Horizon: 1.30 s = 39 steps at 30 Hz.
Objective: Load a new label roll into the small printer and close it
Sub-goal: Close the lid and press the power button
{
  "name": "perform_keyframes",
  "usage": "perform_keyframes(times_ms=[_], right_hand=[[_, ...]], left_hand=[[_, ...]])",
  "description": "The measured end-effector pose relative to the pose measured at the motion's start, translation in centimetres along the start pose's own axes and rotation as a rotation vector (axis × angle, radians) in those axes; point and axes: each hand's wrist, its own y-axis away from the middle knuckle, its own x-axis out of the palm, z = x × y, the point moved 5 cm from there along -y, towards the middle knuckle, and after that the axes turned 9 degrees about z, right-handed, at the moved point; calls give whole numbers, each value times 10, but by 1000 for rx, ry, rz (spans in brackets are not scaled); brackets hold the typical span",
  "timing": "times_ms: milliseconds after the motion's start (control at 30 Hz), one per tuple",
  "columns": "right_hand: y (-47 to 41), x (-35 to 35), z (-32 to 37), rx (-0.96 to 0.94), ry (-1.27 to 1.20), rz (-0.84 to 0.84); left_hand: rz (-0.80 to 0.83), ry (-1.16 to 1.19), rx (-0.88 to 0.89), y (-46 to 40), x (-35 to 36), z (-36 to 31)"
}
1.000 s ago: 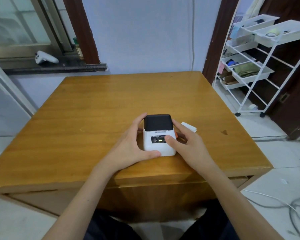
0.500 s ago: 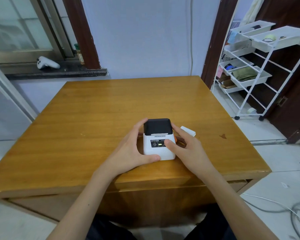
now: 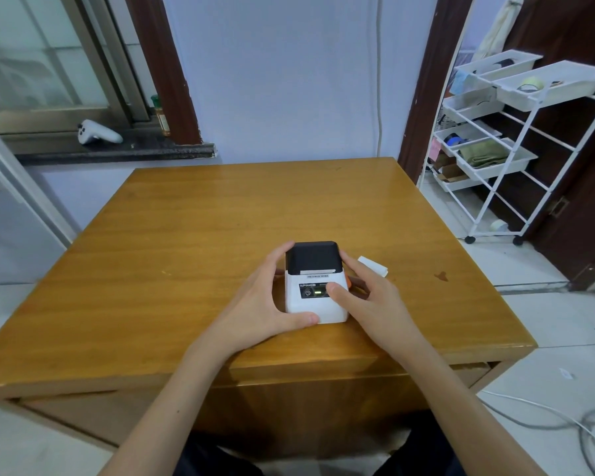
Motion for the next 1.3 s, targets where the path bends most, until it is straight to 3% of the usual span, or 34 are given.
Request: perform_keyframes(times_ms=[1300], right_hand=[[3,0,4,-10,-60,30]], left_hand=[[-23,2,21,-1,3,5]])
